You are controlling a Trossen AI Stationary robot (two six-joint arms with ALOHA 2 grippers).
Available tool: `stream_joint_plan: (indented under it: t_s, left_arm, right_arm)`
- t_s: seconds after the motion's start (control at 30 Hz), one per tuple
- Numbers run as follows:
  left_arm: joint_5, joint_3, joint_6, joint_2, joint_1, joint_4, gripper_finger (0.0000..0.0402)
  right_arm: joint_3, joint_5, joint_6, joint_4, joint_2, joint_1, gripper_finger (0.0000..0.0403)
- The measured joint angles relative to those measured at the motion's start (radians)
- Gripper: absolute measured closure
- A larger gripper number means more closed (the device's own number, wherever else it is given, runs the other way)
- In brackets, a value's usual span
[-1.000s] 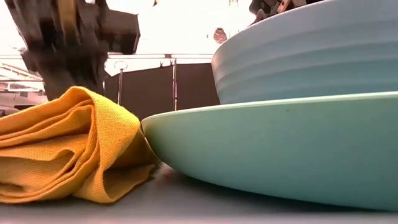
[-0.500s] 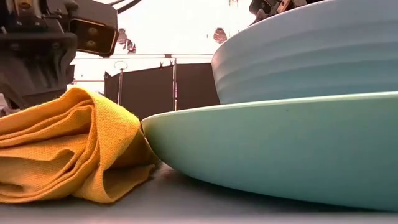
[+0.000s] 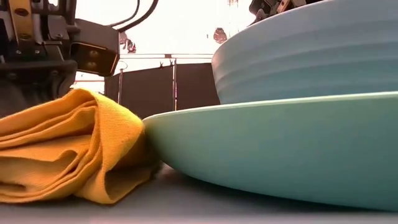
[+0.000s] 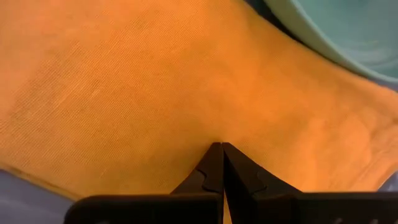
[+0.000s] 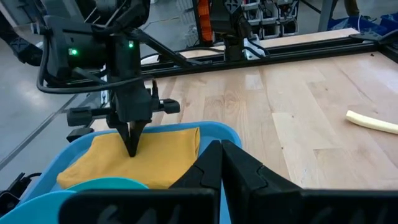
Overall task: Set up tray
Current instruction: Put the yellow table napkin on the blue tray to the left of the light blue plate
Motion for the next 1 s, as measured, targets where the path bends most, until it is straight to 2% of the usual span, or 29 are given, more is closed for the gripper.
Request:
stream_joint_plan:
  t_s: [0.3,0.57,0.7,1.0]
  left_arm:
    - [-0.103,0.022,-0.004,-0.048,-0.036,0.018,0.0401]
    - [0.016,0.022,-0.035,-0.042,-0.059,0.059,0.0401]
    - [-0.003,0.022,-0.03,-0.042,-0.058,0.054,0.0401]
    - [0.082,0.024,-0.035,0.044,-0.045,0.105,0.0401]
  right_arm:
    - [0.0,0.0,-0.001,-0.001,0.0,0.0,0.0403]
    - [0.0,0.0,-0.003,-0.001,0.0,0.0,0.0403]
    - [0.0,0.0,-0.003,-0.001,0.0,0.0,0.0403]
    - [-0.052,0.0,0.009,0.081,0.0,0.0,0.0403]
